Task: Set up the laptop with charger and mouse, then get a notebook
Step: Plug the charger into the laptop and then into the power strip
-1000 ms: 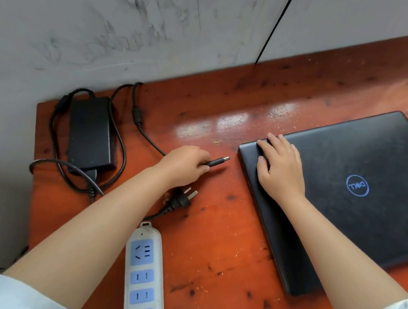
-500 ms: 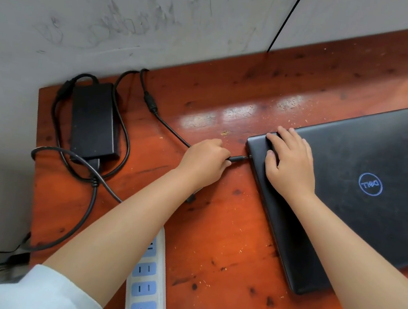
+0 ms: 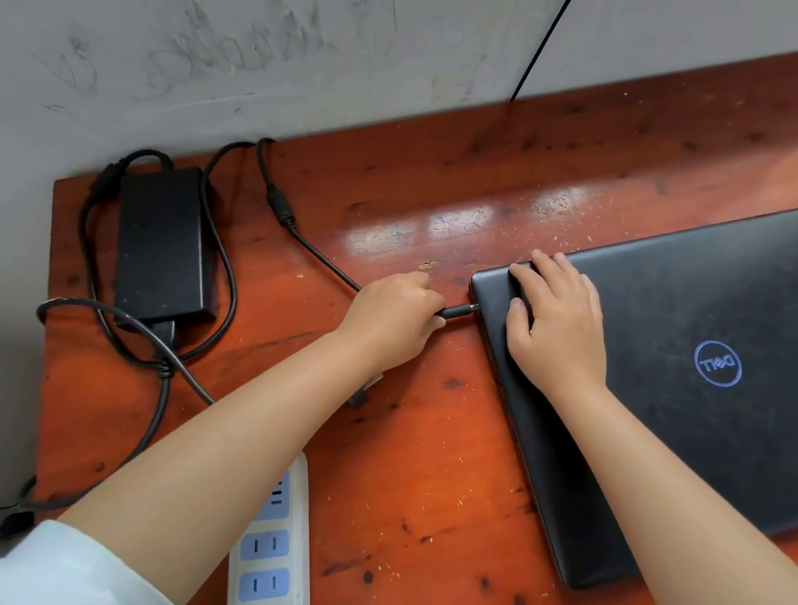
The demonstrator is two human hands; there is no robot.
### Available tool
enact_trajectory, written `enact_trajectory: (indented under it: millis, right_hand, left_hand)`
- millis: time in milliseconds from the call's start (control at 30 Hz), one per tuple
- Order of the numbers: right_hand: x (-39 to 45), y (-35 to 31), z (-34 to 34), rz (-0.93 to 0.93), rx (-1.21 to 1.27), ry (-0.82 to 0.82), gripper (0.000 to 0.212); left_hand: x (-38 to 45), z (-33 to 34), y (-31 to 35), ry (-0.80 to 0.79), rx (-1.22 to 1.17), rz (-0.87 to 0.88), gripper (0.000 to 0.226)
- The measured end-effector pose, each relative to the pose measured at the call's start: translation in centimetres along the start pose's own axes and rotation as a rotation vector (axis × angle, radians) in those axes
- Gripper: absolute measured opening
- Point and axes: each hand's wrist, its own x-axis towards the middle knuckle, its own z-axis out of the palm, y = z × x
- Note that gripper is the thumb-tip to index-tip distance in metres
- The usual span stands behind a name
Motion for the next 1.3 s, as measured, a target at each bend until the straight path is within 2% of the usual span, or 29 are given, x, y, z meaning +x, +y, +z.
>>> enact_trajectory:
  millis: [133,333,433,667,733,833,933,1033,1133,1233,1300]
  right_hand:
    - [0.1,-0.1,0.1,-0.006,-0.010,0.039,0.040]
    - [-0.1,-0.3,0.4,-0.011,-0.020,0.035,0.040]
    - [-0.1,-0.4,0.5,-0.027,-0.032,0.029,0.040]
    - [0.0,-0.3,0.7,-0.028,-0.053,0.026,0.039]
    - [0.0,-0.3,0.6,-0.030,-0.053,0.022,0.040]
    - [0.0,-0.3,0.5,-0.030,-0.057,0.018,0.041]
    - [-0.1,-0.2,0.4,-0.030,-0.062,-0.006,0.039]
    - [-0.1,-0.2,0.4,-0.031,-0.070,-0.006,0.039]
    - [0.0,-0.2,0.3,-0.053,-0.096,-0.005,0.037]
    - [-0.3,-0.4,0.0,-0.055,-0.084,0.017,0.034]
    - [-1.0,-0.7,-0.1,-0.143,-0.094,0.043,0.026]
  left_hand:
    - [0.5,0.2,0.2,-0.008,0.082,0.027,0.026]
    - [0.3,0.2,0.3,-0.034,0.054,0.082,0.026]
    - [0.3,-0.1,0.8,0.048,0.033,0.182,0.017]
    - [0.5,-0.3,0.5,0.045,0.050,0.224,0.021]
    - [0.6,-0.1,0.6,0.031,0.047,0.223,0.012]
    - [1.2,0.0,0.4,-0.085,0.161,0.103,0.023]
    - [0.8,-1.1,0.4,-0.163,0.168,0.068,0.030]
    - [-1.2,-1.9,-0.1,-0.116,0.115,-0.086,0.047]
    - [-4.7,-1.9,-0.8,-0.059,0.116,-0.252,0.046]
    - [-7.8,-1.3,-1.1,-0.205,0.109,-0.366,0.050]
    - [-8.9,-0.7,-1.2,-0.279,0.102,-0.403,0.048]
